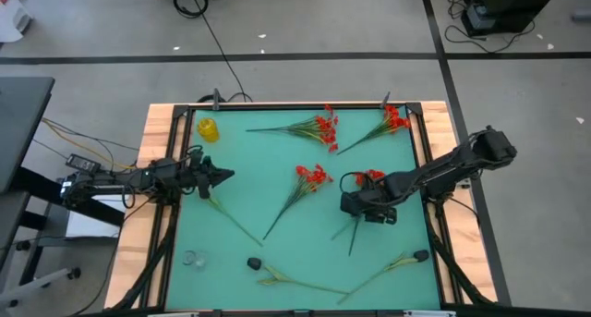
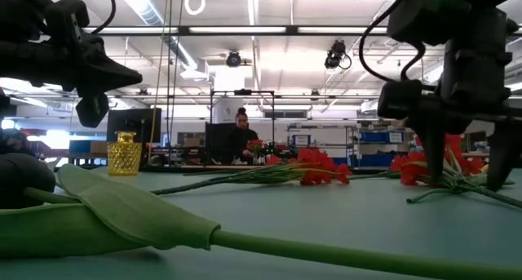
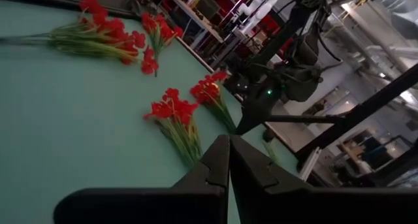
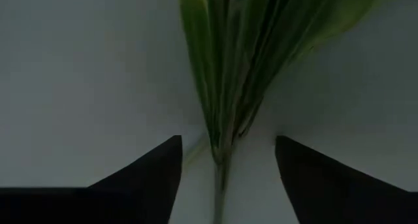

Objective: Sort flowers into vase by color
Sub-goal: Put the orange flowers into the yellow vase

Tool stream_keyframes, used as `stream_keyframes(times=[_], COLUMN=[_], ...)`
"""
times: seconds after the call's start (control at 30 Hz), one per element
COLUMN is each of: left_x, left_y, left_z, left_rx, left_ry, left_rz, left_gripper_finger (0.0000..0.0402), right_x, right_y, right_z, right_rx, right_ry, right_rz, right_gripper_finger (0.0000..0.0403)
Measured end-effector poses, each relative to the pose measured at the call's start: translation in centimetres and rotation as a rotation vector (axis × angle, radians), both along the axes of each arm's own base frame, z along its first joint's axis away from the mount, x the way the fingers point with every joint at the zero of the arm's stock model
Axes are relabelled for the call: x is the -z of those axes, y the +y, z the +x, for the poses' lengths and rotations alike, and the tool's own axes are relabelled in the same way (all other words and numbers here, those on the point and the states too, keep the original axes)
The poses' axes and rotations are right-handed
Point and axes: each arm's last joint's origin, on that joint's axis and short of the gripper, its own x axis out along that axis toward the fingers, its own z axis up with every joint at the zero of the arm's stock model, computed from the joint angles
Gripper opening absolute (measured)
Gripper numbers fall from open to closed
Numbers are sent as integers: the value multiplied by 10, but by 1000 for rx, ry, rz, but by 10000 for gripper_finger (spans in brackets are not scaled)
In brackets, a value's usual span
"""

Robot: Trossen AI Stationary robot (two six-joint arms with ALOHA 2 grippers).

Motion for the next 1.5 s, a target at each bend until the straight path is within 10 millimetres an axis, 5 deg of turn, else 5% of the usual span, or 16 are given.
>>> stream_keyframes(times=[0.3, 0.63, 0.9, 1.23, 1.5], left_x=[0, 0, -1, -4, -51], left_y=[0, 1, 1, 1, 0], left_z=[0, 0, 0, 0, -6], left_rx=[-1, -16, -24, -23, 0], left_ry=[0, 3, -13, -32, -77], left_rz=[0, 37, -46, -55, 214], left_gripper_finger=[16, 16, 16, 16, 67], right_x=[-4, -3, -28, -71, -90], right_y=[4, 1, 11, 6, -18], right_z=[18, 10, 29, 58, 88], right_rx=[-18, -70, -149, -398, -651], right_ry=[62, 178, 69, -113, -311], right_rz=[-46, -97, -157, -465, -768], right_gripper_finger=[136, 14, 15, 20, 22])
